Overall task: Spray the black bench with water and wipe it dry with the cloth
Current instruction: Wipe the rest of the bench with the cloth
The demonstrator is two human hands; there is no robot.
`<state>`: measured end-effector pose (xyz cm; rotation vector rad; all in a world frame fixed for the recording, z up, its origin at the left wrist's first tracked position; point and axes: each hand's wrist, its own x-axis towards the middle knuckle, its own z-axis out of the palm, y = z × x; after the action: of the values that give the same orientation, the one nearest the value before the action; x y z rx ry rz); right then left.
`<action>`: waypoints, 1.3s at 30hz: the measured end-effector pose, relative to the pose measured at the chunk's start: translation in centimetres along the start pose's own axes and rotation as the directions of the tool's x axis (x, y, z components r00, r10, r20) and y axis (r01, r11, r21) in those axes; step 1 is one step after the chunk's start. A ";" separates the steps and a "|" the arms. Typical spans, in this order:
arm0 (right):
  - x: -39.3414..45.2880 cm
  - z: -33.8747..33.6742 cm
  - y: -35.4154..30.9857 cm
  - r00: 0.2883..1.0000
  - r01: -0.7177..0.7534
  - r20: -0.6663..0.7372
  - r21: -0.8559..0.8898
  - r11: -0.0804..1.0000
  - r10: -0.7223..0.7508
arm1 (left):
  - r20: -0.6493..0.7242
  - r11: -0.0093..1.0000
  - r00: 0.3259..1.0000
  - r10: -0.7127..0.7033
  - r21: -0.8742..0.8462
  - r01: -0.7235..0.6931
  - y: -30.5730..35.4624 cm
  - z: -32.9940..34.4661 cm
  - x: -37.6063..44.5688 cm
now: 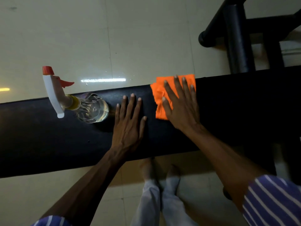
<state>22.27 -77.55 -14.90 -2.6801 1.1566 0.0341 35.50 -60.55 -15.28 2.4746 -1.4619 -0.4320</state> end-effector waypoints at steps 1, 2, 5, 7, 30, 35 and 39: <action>1.4 0.0 -0.2 0.999 -0.052 -0.006 0.002 0.999 0.052 | -0.004 1.000 1.000 0.000 0.004 0.000 0.0 0.1 0.0; 2.2 0.2 -0.6 0.995 -0.095 -0.009 0.003 0.995 0.095 | -0.006 1.000 1.000 -0.001 0.007 0.001 0.0 0.2 0.1; -0.2 0.8 -2.0 0.997 -0.072 -0.033 -0.026 0.997 0.071 | 0.006 1.000 1.000 0.001 -0.010 -0.001 -0.1 0.1 0.1; -3.4 1.0 -2.4 0.999 0.017 -0.028 -0.042 0.999 -0.018 | 0.014 1.000 1.000 0.000 -0.006 0.000 0.0 -0.1 0.1; 2.4 -3.4 9.6 0.995 -0.100 0.025 -0.030 0.995 0.101 | 0.041 0.998 0.999 0.031 -0.057 -0.029 5.3 -0.1 2.7; -1.6 -2.3 6.7 0.995 -0.093 -0.042 0.003 0.996 0.093 | 0.055 0.996 0.997 0.057 -0.068 -0.053 6.9 0.6 3.3; -5.8 -2.1 8.8 0.992 0.129 0.006 -0.029 0.991 -0.128 | 0.071 0.996 0.995 0.066 -0.060 -0.062 8.0 1.1 3.7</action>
<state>11.85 -79.69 -13.97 -2.7724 0.9873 0.0351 30.34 -67.67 -14.07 2.3837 -1.5290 -0.5491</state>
